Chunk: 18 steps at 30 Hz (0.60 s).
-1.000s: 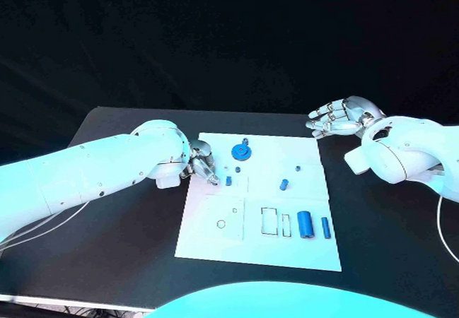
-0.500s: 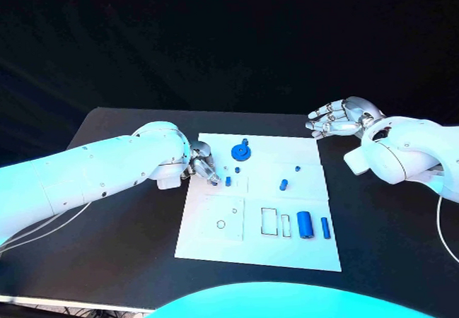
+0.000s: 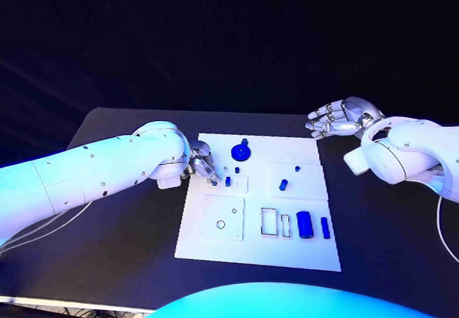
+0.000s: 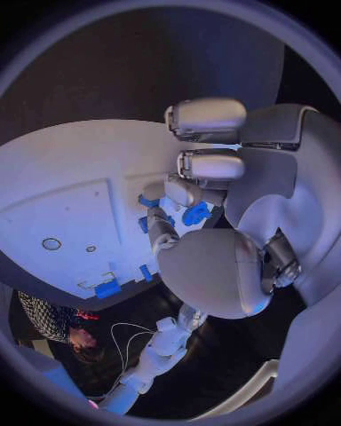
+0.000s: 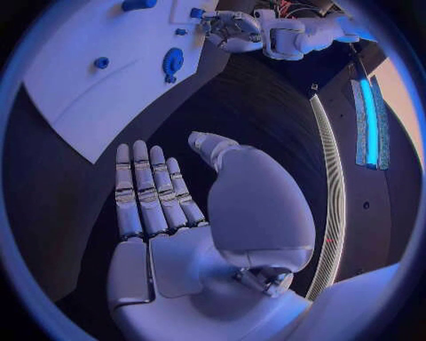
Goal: Assemble the parts on the task board
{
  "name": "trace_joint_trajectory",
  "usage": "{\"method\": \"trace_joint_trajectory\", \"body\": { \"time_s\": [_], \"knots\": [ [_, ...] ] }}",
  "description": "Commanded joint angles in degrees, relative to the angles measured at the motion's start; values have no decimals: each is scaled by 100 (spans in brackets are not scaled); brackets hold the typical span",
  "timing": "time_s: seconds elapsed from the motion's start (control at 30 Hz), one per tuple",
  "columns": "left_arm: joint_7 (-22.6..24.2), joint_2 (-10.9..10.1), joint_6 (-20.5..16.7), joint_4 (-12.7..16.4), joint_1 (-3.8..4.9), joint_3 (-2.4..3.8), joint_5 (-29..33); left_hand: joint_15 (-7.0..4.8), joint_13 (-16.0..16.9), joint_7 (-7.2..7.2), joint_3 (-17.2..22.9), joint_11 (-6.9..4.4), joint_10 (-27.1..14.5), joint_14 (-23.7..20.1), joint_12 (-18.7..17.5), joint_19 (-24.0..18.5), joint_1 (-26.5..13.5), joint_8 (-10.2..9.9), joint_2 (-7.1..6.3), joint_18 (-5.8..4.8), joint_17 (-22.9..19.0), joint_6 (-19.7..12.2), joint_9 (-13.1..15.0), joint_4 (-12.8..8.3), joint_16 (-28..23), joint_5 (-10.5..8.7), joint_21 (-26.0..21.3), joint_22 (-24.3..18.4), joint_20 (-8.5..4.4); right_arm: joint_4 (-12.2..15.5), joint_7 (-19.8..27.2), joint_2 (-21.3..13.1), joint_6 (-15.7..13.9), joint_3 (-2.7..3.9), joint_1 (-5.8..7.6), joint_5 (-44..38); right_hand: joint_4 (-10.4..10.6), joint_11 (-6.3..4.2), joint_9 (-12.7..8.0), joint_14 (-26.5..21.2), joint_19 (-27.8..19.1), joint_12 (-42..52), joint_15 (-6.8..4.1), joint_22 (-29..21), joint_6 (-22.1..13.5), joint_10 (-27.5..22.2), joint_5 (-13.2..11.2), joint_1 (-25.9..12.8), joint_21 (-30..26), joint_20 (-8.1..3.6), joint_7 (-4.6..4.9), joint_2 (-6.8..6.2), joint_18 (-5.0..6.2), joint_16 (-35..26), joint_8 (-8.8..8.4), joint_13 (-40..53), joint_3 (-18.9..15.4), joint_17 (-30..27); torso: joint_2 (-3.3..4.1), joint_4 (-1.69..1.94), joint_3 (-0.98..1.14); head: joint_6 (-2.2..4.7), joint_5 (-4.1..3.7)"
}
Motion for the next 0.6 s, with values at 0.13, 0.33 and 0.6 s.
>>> {"method": "trace_joint_trajectory", "body": {
  "time_s": [0.13,0.33,0.6],
  "knots": [
    [-98,11,99,-23,-31,-24,-17,-46,-6,-31,24,-27,-6,499,-31,-6,-86,-42,-18,-99,1144,14,-20,-163,-3,-38,-2,-10,-29,15,33,-7,103,1,-3,-17,-21,22,-6,-3,-53,-21,40,-9,-50,-15,-18,-46,-30,-5,517,-17,54,-30,-23,-7,-14,-7,-2,3,-3,0,-2],
    [-114,-1,111,-25,-31,-24,-23,-42,22,-25,-590,-24,-17,499,-39,-5,-237,-93,-58,-101,1144,86,-60,139,-2,-74,-8,-5,-25,16,34,-11,104,1,-3,-17,-21,22,-7,-3,-57,-20,41,-13,-49,-15,-18,-49,-31,-4,517,-17,53,-32,-22,-7,-16,-10,-1,4,-4,9,-5],
    [-127,-19,66,-28,-32,-22,-34,-38,79,-17,-1187,-15,-4,506,-26,4,-303,-133,-85,-103,1173,131,-83,495,12,-82,-3,18,-26,16,94,-14,37,0,-3,-8,-32,20,-9,15,-84,-10,41,-43,-32,-1,-15,-59,-33,0,516,-5,52,-37,-10,-4,-16,-25,-3,4,-5,13,-7]
  ]
}}
